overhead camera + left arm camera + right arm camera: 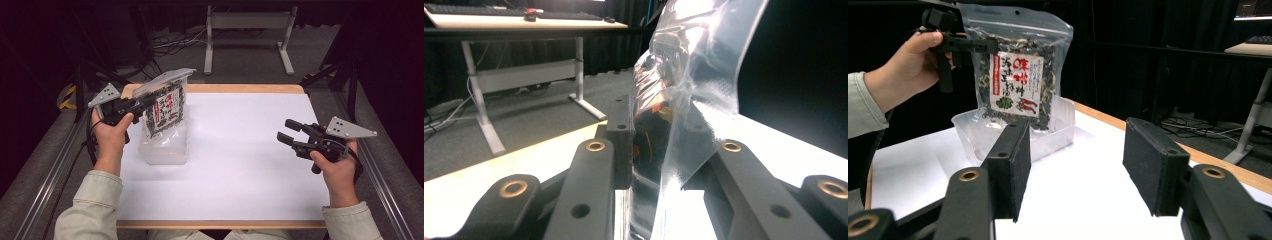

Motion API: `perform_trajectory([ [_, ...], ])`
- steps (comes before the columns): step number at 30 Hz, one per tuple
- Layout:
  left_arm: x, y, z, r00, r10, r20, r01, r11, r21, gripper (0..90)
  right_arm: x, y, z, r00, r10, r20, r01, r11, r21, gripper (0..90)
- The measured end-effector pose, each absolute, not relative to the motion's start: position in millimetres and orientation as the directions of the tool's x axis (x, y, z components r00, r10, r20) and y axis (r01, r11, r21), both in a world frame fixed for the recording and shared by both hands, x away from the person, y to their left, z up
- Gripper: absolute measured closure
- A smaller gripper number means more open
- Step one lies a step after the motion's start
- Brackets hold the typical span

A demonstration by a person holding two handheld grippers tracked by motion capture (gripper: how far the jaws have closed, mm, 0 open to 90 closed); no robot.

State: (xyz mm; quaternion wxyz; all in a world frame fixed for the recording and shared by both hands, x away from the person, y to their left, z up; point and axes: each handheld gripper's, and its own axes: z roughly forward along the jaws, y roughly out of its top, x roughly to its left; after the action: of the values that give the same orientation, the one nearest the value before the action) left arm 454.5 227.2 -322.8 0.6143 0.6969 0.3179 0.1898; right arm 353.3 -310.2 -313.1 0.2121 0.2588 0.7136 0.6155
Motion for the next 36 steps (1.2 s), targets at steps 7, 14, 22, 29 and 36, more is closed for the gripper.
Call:
perform_trajectory([
  [7,456,226,-328,0.73,0.671,-0.132,0.21,-0.037,0.977,72.7,353,-312,-313,-0.774,0.633,0.016,0.109,0.108,0.988,45.2],
  [14,457,229,-333,0.72,0.683,-0.121,0.234,-0.075,0.969,72.7,353,-311,-313,-0.775,0.632,0.015,0.107,0.108,0.988,45.0],
  [22,456,231,-339,0.723,0.68,-0.122,0.237,-0.078,0.968,72.7,353,-310,-314,-0.776,0.631,0.016,0.109,0.11,0.988,44.9],
  [29,453,235,-343,0.727,0.675,-0.127,0.237,-0.073,0.969,72.6,353,-309,-315,-0.777,0.63,0.018,0.113,0.112,0.987,44.7],
  [36,449,241,-349,0.726,0.677,-0.12,0.233,-0.077,0.969,72.5,354,-308,-316,-0.775,0.631,0.02,0.115,0.111,0.987,44.7],
])
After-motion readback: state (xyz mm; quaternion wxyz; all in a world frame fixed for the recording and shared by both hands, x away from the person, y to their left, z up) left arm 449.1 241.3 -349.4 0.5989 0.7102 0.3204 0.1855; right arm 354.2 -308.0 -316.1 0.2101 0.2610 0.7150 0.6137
